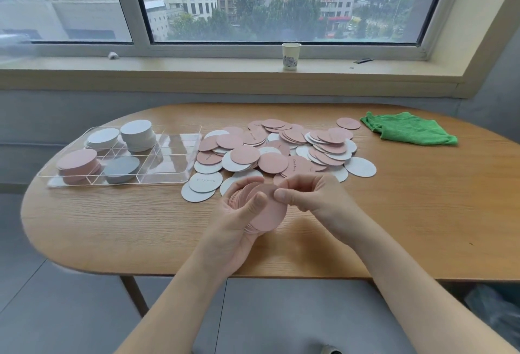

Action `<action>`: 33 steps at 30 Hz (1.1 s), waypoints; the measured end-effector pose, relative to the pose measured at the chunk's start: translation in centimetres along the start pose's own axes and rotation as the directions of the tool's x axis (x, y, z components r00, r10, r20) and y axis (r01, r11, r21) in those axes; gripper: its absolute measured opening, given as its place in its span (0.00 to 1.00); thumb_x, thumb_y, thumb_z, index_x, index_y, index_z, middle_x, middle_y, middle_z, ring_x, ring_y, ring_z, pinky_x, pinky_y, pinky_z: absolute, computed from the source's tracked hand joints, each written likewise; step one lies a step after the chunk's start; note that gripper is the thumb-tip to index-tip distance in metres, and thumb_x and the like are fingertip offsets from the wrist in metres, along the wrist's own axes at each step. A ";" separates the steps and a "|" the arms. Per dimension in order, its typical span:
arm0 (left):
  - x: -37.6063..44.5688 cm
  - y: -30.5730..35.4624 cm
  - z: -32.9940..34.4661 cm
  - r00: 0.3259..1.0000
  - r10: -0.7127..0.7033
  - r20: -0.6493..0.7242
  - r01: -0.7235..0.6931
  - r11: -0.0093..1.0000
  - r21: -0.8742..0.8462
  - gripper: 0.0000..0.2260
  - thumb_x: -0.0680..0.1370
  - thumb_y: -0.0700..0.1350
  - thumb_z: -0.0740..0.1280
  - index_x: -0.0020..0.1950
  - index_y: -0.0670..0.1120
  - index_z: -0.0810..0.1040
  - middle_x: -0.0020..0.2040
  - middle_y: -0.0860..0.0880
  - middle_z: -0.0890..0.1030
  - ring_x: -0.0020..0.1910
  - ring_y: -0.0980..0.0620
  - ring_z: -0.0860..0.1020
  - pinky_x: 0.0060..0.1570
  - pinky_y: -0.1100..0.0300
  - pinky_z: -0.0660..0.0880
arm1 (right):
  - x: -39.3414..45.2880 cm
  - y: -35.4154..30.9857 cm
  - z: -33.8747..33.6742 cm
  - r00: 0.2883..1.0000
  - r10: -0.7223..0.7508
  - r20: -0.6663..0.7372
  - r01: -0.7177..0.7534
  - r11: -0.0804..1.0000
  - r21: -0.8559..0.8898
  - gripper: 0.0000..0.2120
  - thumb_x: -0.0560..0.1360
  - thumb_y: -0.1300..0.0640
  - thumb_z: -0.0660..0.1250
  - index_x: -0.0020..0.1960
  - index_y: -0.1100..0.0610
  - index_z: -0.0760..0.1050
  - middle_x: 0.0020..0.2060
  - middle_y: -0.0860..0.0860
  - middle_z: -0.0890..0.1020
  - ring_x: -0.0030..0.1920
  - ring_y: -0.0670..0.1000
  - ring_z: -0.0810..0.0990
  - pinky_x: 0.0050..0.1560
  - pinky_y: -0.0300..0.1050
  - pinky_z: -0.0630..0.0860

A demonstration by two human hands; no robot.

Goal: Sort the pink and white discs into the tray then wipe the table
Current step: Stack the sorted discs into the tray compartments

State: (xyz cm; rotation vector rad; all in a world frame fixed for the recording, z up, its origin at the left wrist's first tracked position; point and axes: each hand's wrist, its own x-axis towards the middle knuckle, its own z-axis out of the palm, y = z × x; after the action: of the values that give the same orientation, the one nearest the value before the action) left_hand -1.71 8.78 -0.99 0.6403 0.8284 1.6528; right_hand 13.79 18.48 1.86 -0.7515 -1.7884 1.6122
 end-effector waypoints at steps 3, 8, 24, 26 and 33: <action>-0.2 0.1 0.1 1.000 -0.016 -0.001 0.016 1.000 0.009 0.31 0.60 0.42 0.87 0.59 0.45 0.79 0.53 0.42 0.84 0.50 0.44 0.84 0.42 0.53 0.83 | 0.1 0.8 1.0 0.996 -0.086 -0.031 0.084 0.994 -0.068 0.04 0.71 0.62 0.78 0.42 0.56 0.84 0.37 0.49 0.85 0.40 0.44 0.81 0.44 0.37 0.77; -0.5 0.1 0.1 0.999 -0.045 0.025 0.046 0.999 0.000 0.22 0.70 0.32 0.74 0.61 0.46 0.77 0.54 0.41 0.83 0.51 0.42 0.83 0.46 0.47 0.83 | 0.5 1.3 1.7 0.982 -0.172 -0.082 0.157 0.975 -0.155 0.04 0.71 0.59 0.78 0.42 0.53 0.84 0.38 0.49 0.85 0.38 0.42 0.77 0.43 0.34 0.73; -0.8 1.8 -1.9 0.999 -0.030 -0.025 0.030 0.999 0.013 0.17 0.69 0.33 0.75 0.55 0.46 0.82 0.54 0.39 0.82 0.49 0.40 0.83 0.35 0.52 0.80 | 10.0 3.6 -1.7 0.961 -0.168 -0.219 -0.066 0.630 -0.774 0.23 0.72 0.42 0.75 0.62 0.54 0.81 0.56 0.51 0.84 0.57 0.50 0.79 0.61 0.48 0.74; -0.8 1.8 -1.9 0.999 -0.035 -0.018 0.035 0.999 0.007 0.17 0.69 0.32 0.75 0.56 0.45 0.81 0.54 0.39 0.82 0.49 0.40 0.83 0.35 0.52 0.81 | 11.1 3.6 -1.3 0.967 -0.133 -0.217 -0.120 0.513 -0.850 0.28 0.70 0.37 0.75 0.65 0.51 0.79 0.60 0.51 0.82 0.64 0.55 0.75 0.66 0.53 0.70; -0.8 1.9 -2.0 0.999 -0.050 -0.012 0.050 0.999 -0.012 0.16 0.70 0.33 0.74 0.55 0.45 0.82 0.54 0.38 0.82 0.48 0.39 0.83 0.35 0.52 0.81 | 12.0 3.4 -0.9 0.954 -0.119 -0.276 -0.127 0.673 -0.729 0.28 0.66 0.49 0.81 0.64 0.52 0.78 0.55 0.52 0.80 0.56 0.53 0.77 0.62 0.47 0.72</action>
State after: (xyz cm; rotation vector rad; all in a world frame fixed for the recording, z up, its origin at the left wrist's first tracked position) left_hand -4.20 7.38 -0.66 0.5972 0.8361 1.6167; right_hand 6.66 28.45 -0.70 -1.2812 -2.1875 0.6309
